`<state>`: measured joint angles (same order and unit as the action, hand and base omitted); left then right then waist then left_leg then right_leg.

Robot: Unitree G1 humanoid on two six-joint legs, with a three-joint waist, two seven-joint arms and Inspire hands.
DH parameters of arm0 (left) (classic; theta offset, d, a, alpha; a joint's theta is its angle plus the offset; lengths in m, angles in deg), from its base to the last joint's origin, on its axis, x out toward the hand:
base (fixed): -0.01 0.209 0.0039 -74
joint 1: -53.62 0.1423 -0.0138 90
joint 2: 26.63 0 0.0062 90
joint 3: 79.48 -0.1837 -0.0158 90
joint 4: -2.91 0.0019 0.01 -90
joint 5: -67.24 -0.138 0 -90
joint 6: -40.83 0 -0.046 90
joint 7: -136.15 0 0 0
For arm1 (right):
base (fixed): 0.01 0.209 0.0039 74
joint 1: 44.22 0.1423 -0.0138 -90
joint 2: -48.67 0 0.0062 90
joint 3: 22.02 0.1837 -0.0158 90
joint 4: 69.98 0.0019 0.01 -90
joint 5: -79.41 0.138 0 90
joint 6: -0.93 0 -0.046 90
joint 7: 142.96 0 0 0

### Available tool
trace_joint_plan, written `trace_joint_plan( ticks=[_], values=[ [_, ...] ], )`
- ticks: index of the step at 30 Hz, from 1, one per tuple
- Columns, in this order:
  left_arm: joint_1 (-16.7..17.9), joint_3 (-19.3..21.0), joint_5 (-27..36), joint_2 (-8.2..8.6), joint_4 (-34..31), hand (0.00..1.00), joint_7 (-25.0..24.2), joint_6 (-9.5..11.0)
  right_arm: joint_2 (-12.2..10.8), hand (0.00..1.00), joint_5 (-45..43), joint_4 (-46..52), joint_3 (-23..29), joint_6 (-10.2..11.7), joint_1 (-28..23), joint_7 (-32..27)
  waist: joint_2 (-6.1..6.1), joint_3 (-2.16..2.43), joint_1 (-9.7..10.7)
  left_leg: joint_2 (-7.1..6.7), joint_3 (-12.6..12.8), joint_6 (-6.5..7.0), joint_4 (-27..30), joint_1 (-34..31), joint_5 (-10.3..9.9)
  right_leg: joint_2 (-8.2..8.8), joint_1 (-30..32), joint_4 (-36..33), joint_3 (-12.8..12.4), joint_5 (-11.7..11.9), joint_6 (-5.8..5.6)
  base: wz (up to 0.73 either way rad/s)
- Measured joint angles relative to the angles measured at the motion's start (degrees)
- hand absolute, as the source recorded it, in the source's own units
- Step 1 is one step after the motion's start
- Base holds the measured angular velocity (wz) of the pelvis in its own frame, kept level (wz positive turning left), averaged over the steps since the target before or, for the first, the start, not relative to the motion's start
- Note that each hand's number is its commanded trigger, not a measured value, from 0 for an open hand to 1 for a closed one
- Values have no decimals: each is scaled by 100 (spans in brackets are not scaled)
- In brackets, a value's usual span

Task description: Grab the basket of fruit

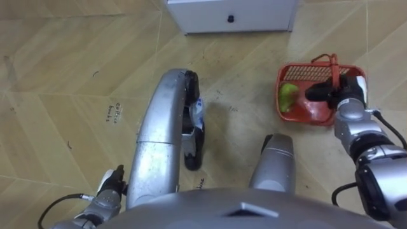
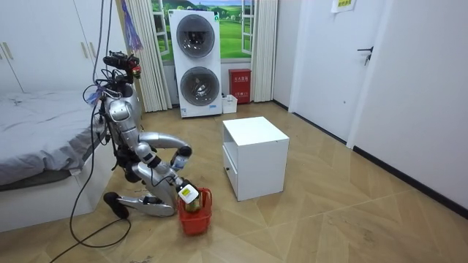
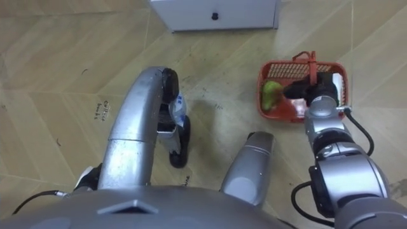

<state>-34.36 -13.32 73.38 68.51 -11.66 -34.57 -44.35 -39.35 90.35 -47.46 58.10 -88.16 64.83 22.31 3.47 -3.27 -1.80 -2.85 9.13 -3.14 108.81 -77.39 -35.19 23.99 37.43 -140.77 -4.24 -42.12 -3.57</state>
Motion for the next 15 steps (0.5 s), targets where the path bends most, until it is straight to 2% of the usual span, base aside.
trace_joint_plan(
  ticks=[11,15],
  values=[
    [-138,3,114,11,7,0,-30,-9,-3,100,7,-10,-7,1,1,-2,19,-10,-6,-9,-47,-3,42,-5,19,-25,-65,3,60,0,-1,1],
    [-187,10,114,50,10,0,-39,-4,-64,100,12,-92,-15,-6,0,-1,30,-14,-7,-82,-78,1,80,-5,17,-24,-122,7,82,-1,-3,0]
  ],
)
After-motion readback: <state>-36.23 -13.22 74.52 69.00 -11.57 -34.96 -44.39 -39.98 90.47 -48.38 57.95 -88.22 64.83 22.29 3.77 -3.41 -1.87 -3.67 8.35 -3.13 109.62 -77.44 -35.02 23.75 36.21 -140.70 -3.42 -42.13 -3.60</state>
